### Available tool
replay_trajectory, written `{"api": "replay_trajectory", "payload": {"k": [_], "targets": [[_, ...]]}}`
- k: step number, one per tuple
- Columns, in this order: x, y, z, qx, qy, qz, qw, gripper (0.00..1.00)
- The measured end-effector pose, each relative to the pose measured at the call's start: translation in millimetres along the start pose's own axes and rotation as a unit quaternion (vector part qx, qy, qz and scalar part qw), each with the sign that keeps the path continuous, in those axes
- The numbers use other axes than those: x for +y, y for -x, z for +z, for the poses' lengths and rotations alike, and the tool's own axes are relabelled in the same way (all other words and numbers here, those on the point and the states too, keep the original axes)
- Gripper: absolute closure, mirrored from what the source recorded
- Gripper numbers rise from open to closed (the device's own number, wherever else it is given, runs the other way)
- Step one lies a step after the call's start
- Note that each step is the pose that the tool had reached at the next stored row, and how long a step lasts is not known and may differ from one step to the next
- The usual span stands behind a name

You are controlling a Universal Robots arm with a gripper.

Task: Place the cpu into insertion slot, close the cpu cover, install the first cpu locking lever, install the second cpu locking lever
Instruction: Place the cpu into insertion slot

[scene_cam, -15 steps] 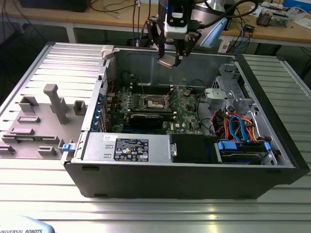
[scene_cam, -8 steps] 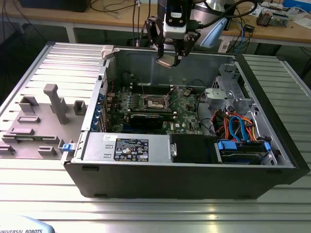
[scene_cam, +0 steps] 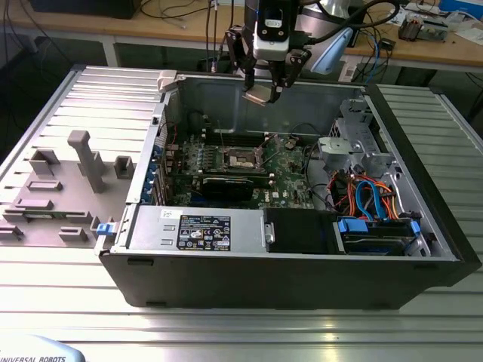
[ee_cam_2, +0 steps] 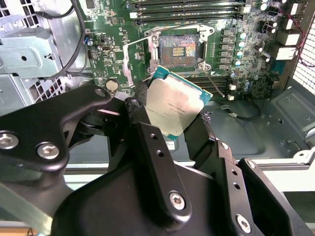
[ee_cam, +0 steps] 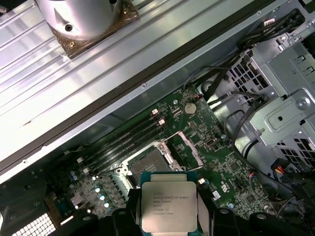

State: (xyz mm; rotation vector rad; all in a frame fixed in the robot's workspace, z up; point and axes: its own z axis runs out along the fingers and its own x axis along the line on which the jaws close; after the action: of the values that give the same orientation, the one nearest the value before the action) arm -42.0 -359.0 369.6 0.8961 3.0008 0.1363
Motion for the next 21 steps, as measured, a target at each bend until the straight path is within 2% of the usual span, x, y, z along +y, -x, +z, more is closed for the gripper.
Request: {"api": "replay_trajectory", "payload": {"k": [4, 9, 12, 15, 18, 21], "targets": [[0.0, 0.0, 0.3, -0.0021, 0.0002, 0.022, 0.9998, 0.46], [-0.1, 0.0, 1.0, -0.0057, 0.0006, 0.062, 0.9980, 0.46], [-0.1, 0.0, 1.6, -0.0078, 0.0008, 0.085, 0.9964, 0.46], [-0.2, 0.1, 2.3, -0.0109, 0.0009, 0.117, 0.9931, 0.46], [-0.2, 0.1, 2.5, -0.0124, 0.0010, 0.133, 0.9910, 0.46], [-0.2, 0.1, 2.6, -0.0134, 0.0011, 0.145, 0.9894, 0.46]]}}
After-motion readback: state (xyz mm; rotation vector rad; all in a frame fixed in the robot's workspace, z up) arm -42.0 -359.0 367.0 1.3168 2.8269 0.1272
